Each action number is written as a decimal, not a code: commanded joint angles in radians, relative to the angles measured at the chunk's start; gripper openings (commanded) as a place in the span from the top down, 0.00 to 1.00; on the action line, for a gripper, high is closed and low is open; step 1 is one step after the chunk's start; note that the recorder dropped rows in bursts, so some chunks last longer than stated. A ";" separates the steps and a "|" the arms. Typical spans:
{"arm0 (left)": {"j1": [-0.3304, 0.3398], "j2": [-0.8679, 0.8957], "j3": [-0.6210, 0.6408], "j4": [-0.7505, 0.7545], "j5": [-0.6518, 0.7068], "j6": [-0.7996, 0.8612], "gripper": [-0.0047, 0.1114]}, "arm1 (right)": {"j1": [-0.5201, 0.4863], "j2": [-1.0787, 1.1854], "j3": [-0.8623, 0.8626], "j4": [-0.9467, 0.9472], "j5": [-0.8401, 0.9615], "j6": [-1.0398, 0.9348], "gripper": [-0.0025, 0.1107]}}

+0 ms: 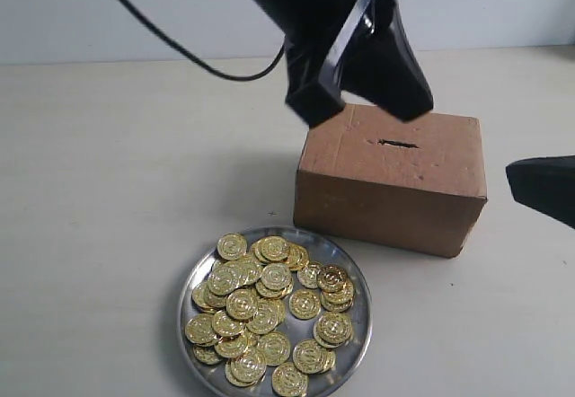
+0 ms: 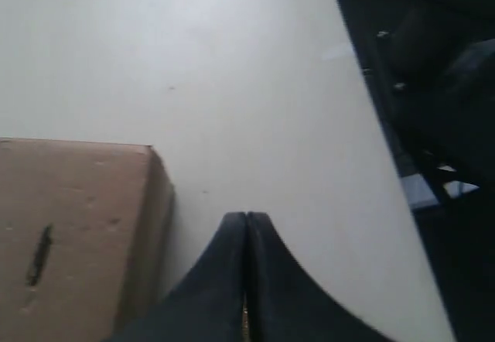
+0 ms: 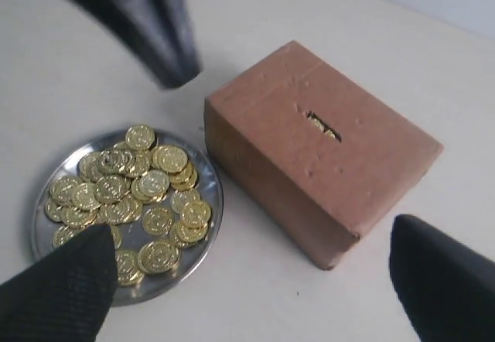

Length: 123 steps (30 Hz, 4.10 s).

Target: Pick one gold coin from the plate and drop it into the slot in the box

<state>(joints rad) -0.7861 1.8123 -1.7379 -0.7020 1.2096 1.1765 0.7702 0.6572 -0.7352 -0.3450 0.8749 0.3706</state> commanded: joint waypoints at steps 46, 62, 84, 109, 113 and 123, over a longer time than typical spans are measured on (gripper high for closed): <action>0.468 -1.413 1.006 -0.093 -0.404 -0.073 0.96 | -0.418 -0.440 0.179 -0.030 -0.375 0.023 0.19; 0.845 -1.812 1.151 -0.091 -0.391 -0.073 0.96 | -0.742 -0.574 0.179 -0.030 -0.374 0.023 0.19; 0.845 -1.812 1.194 -0.088 -0.414 -0.077 0.96 | -0.742 -0.657 0.215 -0.025 -0.411 0.023 0.19; 0.847 -1.812 1.738 0.536 -1.189 -0.077 0.96 | -0.742 -0.657 0.677 -0.032 -0.817 0.023 0.19; 0.847 -1.812 1.738 0.536 -1.083 -0.077 0.96 | -0.742 -0.657 0.694 -0.030 -0.817 0.023 0.19; 0.847 -1.812 1.738 0.538 -1.060 -0.077 0.96 | -0.742 -0.657 0.722 -0.027 -0.820 0.023 0.19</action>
<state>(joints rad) 0.0584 0.0049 -0.0038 -0.1643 0.1402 1.1096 0.0317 0.0048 -0.0377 -0.3698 0.0639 0.3923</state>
